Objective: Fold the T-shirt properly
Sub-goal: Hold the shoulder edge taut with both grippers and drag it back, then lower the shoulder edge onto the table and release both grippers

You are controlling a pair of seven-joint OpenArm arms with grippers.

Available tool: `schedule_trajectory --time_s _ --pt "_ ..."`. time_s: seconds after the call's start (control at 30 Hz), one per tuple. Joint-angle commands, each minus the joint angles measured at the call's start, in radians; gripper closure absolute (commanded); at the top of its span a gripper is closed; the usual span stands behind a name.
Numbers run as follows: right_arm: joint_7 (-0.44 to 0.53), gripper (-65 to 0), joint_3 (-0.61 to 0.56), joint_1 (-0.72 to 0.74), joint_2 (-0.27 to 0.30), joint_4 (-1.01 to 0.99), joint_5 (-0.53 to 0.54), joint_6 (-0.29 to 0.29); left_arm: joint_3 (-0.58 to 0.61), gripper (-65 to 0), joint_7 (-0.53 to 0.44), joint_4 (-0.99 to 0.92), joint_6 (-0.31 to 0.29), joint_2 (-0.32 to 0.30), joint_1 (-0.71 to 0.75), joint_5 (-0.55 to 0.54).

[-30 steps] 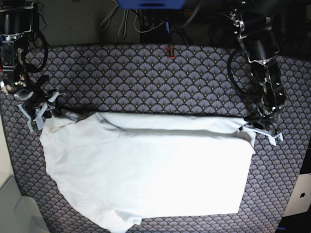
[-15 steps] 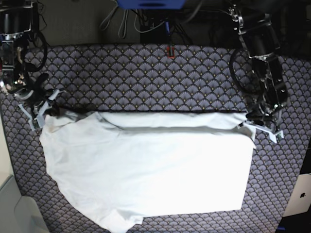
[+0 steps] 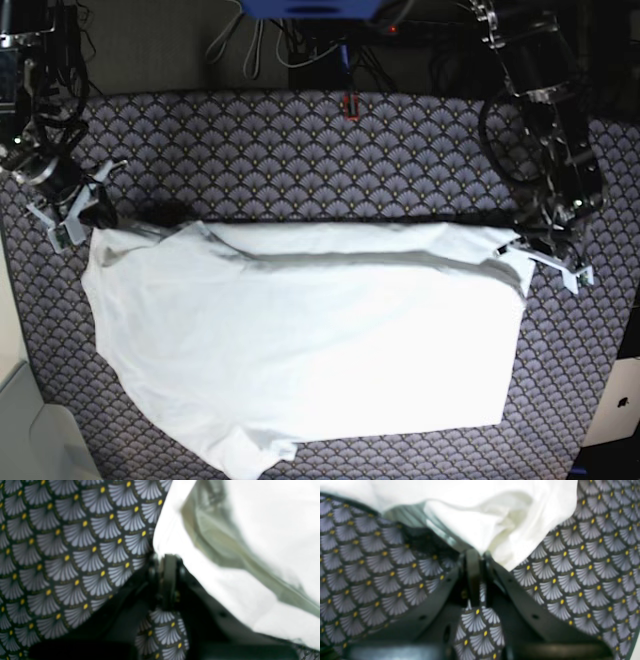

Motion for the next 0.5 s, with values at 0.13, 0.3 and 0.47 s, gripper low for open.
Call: schedule_trajectory --time_s 0.13,0.3,0.47 --pt "0.017 0.0 0.062 -0.056 0.027 0.096 0.011 0.008 -0.004 -0.4 0.014 0.073 0.0 -0.022 0.033 0.002" --pt "0.017 0.0 0.122 -0.116 0.025 0.169 0.011 0.058 -0.004 -0.4 0.076 0.136 -0.001 -0.034 0.053 0.002" --pt "0.017 0.0 0.168 -0.171 0.027 0.225 0.011 0.06 -0.005 -0.4 0.123 0.213 -0.001 -0.057 0.079 0.002"
